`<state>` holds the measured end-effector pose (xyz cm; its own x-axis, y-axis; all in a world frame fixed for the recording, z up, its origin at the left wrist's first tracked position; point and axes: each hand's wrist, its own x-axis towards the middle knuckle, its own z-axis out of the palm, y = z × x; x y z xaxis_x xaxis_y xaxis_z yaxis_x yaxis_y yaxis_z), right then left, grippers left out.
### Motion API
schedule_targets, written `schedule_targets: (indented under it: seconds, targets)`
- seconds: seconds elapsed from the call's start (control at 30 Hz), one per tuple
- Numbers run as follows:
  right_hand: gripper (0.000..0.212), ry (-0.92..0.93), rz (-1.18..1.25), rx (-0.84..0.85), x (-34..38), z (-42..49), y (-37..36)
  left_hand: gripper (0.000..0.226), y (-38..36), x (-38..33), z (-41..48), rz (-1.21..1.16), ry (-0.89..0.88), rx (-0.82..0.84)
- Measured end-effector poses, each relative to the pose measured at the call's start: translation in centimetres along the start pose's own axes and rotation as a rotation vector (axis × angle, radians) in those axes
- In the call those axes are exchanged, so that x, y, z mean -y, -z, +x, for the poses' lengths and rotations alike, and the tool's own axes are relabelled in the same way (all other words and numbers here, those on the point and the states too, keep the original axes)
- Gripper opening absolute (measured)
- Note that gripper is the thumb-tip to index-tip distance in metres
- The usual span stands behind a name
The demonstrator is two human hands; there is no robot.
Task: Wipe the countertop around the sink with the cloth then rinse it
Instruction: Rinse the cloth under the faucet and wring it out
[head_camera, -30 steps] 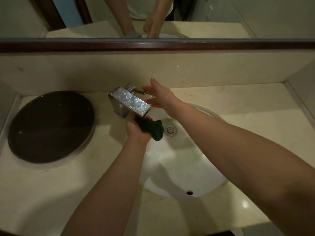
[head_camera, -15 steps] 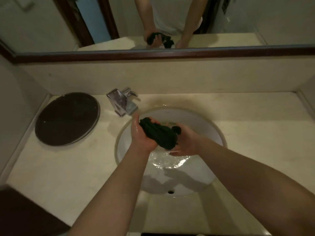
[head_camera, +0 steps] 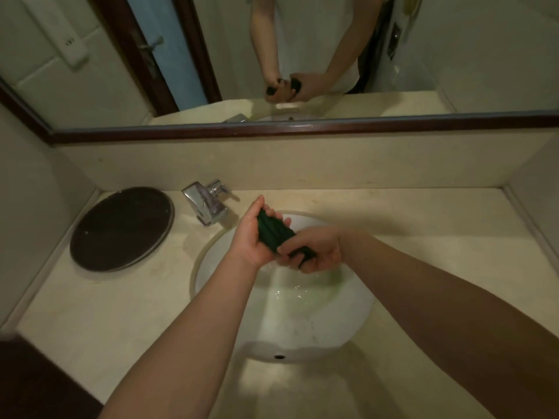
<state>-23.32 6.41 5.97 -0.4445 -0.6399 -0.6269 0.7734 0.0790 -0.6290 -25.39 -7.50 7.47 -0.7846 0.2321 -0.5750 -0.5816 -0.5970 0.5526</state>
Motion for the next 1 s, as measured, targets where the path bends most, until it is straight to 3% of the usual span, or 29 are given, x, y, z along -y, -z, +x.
schedule_targets:
  seconds: [0.07, 0.17, 0.3, 0.4, 0.47, 0.57, 0.67, 0.77, 0.9, 1.0]
  targets:
    - [0.004, -0.085, -0.210, -0.088, 1.0, -0.1, -0.6, 0.041, -0.2, -0.2, 0.2, 0.003, 0.014, -0.016]
    - [0.021, -0.163, -0.471, -0.285, 1.8, 0.4, -2.1, 0.044, -0.2, -0.2, 0.6, 0.049, 0.033, -0.074]
    - [0.027, -0.196, -0.833, -0.442, 2.6, 1.5, -4.5, 0.043, 0.1, -0.6, 1.3, 0.226, -0.007, -0.254]
    - [0.016, -0.196, -1.342, -0.621, 2.0, 2.6, -5.8, 0.035, 0.4, -0.4, 1.9, 0.343, 0.003, -0.390]
    - [0.020, -0.140, -1.656, -0.783, 1.0, 3.0, -6.4, 0.027, 0.6, -0.3, 2.0, 0.351, 0.011, -0.445]
    - [0.016, -0.073, -1.782, -0.819, 0.4, 3.2, -6.4, 0.016, 1.2, 0.0, 2.3, 0.384, 0.034, -0.484]
    - [0.004, -0.192, -1.642, -0.808, 1.1, 3.5, -5.8, 0.012, 1.7, -0.1, 2.7, 0.365, 0.082, -0.403]
    - [0.011, -0.237, -1.106, -0.616, 2.6, 2.9, -3.7, 0.033, 2.1, -1.5, 2.6, 0.491, 0.049, -0.196]
    - [0.030, -0.261, -0.540, -0.369, 4.7, -0.9, -2.1, 0.039, 3.4, -2.7, -0.6, 0.788, -0.413, 0.153]
    - [0.030, -0.242, -0.366, -0.118, 5.1, -2.4, -1.5, 0.067, 5.2, -3.1, -1.7, 1.302, -0.936, 0.441]
